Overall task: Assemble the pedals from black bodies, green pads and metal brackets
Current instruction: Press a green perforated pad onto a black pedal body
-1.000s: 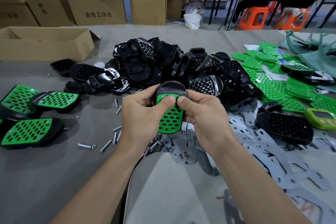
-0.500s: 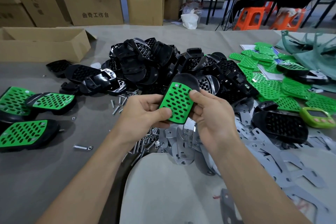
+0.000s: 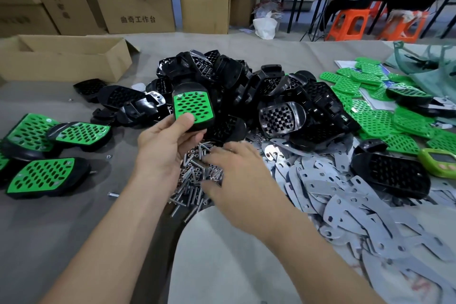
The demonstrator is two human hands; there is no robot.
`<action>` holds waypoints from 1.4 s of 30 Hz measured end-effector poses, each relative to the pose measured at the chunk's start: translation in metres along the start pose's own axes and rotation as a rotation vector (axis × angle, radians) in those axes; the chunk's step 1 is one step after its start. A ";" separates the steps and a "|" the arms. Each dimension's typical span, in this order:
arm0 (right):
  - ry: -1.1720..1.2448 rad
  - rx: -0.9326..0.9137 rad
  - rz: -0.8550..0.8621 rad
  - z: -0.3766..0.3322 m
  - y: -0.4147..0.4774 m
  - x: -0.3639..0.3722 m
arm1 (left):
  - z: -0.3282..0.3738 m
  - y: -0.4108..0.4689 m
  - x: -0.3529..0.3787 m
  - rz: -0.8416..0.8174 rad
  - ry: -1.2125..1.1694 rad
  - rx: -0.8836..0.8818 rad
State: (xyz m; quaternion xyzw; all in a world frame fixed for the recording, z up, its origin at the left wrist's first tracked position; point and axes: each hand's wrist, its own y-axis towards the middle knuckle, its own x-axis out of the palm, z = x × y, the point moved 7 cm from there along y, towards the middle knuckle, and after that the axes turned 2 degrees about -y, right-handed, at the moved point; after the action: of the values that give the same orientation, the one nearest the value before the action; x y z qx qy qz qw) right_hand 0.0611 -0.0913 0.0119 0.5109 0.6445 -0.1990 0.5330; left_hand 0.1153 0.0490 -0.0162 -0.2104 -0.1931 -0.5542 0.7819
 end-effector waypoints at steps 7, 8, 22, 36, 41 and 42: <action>-0.098 -0.062 -0.063 -0.009 0.006 0.021 | -0.004 0.004 -0.001 -0.052 0.028 0.030; -0.077 -0.052 -0.069 -0.007 0.006 0.021 | -0.004 0.004 0.000 -0.057 0.036 0.028; 0.824 0.473 0.199 0.050 -0.003 -0.025 | -0.012 -0.004 0.007 -0.028 0.137 -0.017; 1.142 0.601 0.326 0.070 -0.003 -0.018 | -0.032 -0.017 0.027 -0.153 0.126 -0.044; 1.213 0.626 0.334 0.074 -0.003 -0.019 | -0.028 -0.016 0.025 -0.148 0.129 -0.029; 1.146 0.618 0.336 0.077 -0.003 -0.021 | -0.028 -0.016 0.026 -0.156 0.132 -0.030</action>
State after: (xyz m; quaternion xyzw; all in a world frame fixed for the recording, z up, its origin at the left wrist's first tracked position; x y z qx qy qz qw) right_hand 0.0935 -0.1634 0.0031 0.7583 0.6505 0.0142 -0.0405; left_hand 0.1098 0.0083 -0.0241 -0.1693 -0.1484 -0.6291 0.7440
